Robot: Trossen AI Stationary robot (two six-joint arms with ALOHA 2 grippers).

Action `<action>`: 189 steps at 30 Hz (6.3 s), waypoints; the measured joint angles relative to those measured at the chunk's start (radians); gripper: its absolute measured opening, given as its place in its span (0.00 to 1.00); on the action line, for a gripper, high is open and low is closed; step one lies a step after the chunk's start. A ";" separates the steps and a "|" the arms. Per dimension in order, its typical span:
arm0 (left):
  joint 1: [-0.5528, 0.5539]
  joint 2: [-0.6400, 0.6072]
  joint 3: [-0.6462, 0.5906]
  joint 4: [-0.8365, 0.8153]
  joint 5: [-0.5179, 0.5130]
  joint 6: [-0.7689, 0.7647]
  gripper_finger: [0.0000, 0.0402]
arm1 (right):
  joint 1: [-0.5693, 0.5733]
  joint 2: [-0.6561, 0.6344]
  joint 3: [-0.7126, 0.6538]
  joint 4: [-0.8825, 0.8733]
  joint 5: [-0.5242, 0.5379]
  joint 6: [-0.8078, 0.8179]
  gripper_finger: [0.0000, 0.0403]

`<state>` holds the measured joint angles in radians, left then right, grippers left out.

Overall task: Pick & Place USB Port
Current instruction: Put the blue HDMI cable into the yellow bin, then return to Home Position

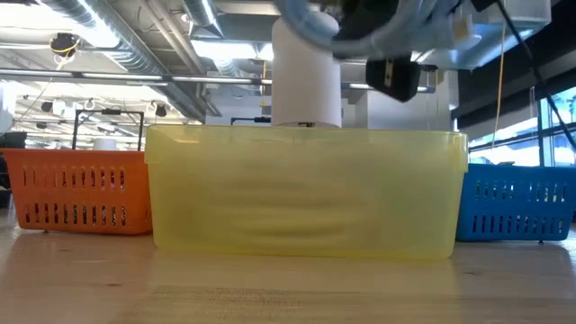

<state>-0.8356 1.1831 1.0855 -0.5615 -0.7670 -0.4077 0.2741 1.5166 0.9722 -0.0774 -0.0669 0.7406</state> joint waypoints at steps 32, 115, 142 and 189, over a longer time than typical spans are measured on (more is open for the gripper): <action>0.000 0.000 0.000 0.019 0.036 -0.001 0.48 | -0.001 0.423 0.470 -0.622 0.179 -0.162 0.31; -0.041 0.000 0.000 0.064 0.275 0.028 0.48 | -0.095 -1.511 -0.966 0.151 0.359 -0.620 0.46; -0.042 -0.003 0.000 0.099 0.461 -0.323 0.48 | -0.095 -1.508 -0.966 0.154 0.361 -0.644 0.46; 0.571 -1.126 -1.077 0.907 0.769 0.557 0.48 | -0.095 -1.508 -0.966 0.153 0.361 -0.644 0.46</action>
<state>-0.2650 0.0576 0.0082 0.3455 0.0021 0.1492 0.1795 0.0090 0.0063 0.0761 0.2939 0.0963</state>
